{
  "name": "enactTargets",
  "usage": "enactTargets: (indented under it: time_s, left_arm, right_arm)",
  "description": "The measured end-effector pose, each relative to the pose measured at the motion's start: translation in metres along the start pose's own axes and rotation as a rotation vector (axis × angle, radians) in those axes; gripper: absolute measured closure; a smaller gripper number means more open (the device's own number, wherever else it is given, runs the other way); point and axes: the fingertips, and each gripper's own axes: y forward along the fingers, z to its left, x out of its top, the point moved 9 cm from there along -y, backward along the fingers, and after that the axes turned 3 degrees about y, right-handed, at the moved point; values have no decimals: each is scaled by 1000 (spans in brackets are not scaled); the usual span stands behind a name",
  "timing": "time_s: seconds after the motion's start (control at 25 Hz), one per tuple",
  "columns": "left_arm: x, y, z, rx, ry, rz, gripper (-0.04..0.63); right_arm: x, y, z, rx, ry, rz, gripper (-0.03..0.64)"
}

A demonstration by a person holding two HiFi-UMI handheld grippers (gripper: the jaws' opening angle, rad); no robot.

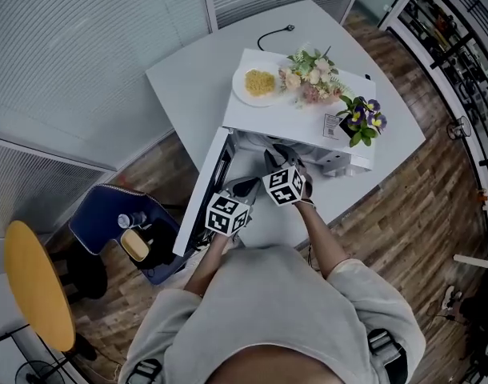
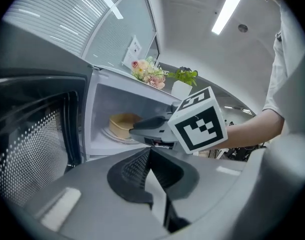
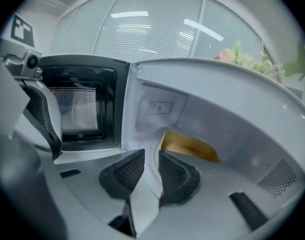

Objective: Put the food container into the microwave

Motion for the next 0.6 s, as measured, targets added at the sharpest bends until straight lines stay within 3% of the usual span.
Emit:
enactTargets:
  time_s: [0.24, 0.6]
  left_arm:
    - [1, 1, -6, -11, 42, 6, 584]
    - [3, 0, -14, -28, 71, 7, 584]
  right_arm:
    - [-6, -16, 4, -14, 34, -4, 584]
    - [-15, -46, 5, -18, 148, -25, 603]
